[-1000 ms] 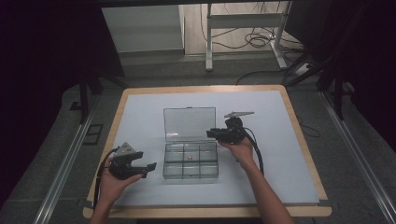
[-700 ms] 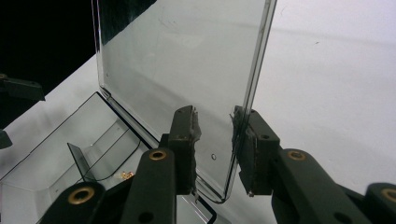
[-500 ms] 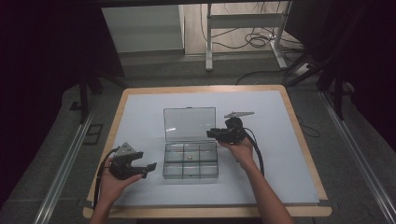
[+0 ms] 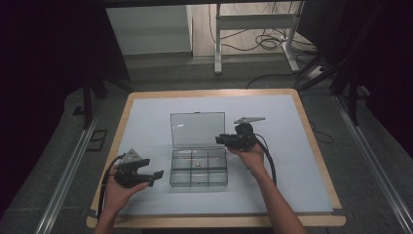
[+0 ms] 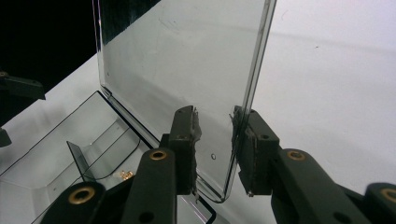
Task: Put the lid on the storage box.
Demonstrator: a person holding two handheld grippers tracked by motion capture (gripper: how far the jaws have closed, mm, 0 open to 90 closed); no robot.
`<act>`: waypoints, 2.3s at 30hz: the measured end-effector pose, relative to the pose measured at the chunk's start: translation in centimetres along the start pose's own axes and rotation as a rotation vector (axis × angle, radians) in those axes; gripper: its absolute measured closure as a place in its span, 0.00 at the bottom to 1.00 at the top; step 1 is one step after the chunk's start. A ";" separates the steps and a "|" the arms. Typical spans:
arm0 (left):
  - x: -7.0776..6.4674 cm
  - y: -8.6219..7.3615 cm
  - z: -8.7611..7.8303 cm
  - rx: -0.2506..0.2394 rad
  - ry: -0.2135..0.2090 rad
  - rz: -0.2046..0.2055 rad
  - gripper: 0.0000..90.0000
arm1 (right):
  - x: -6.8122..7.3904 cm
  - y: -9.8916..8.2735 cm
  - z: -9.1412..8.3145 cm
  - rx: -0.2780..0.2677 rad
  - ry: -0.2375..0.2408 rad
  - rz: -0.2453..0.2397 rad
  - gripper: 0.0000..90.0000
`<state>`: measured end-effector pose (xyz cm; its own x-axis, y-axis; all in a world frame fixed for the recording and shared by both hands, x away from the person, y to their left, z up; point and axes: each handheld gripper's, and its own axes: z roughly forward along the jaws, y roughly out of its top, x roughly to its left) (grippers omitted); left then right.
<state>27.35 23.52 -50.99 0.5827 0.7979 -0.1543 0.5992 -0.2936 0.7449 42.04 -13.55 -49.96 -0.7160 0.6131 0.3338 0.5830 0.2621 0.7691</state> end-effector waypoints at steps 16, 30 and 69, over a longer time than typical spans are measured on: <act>-0.1 0.0 0.0 0.002 -0.001 0.000 0.27 | 0.2 -0.1 -0.2 -0.016 0.006 -0.021 0.77; -0.1 0.0 0.1 0.004 -0.005 0.006 0.27 | 0.4 -0.4 -0.6 -0.039 0.007 -0.051 0.78; -0.2 0.0 0.1 0.003 -0.006 0.006 0.27 | 1.1 -0.6 -1.4 -0.066 0.011 -0.100 0.77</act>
<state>27.31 23.25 -51.00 0.5894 0.7930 -0.1540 0.5976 -0.2997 0.7437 40.37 -14.08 -49.29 -0.7737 0.5783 0.2590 0.4818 0.2715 0.8332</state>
